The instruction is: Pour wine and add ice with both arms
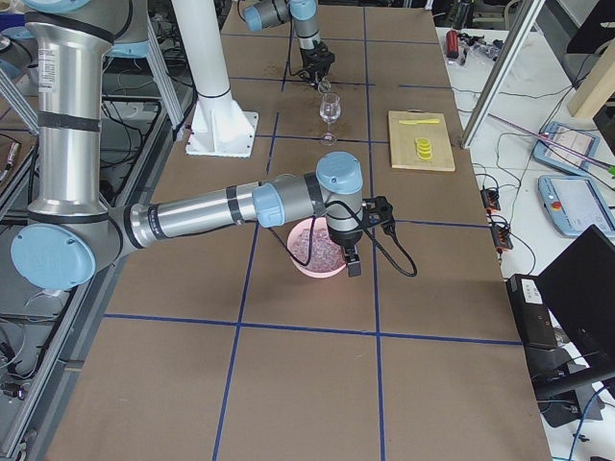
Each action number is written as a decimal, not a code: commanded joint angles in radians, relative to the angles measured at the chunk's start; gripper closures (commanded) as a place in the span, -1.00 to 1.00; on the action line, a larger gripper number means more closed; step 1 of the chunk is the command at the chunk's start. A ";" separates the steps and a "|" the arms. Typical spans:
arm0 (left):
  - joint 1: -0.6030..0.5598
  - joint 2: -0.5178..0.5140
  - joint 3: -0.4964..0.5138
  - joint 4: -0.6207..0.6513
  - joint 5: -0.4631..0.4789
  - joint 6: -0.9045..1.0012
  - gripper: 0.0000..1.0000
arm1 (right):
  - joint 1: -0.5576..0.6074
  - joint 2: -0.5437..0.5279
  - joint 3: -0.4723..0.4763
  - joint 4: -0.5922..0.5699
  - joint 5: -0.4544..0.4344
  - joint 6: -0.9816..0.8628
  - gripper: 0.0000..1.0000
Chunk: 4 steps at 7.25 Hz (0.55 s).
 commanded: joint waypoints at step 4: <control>0.000 -0.105 0.062 0.152 0.002 0.000 1.00 | 0.000 -0.003 0.000 0.000 0.000 0.000 -1.00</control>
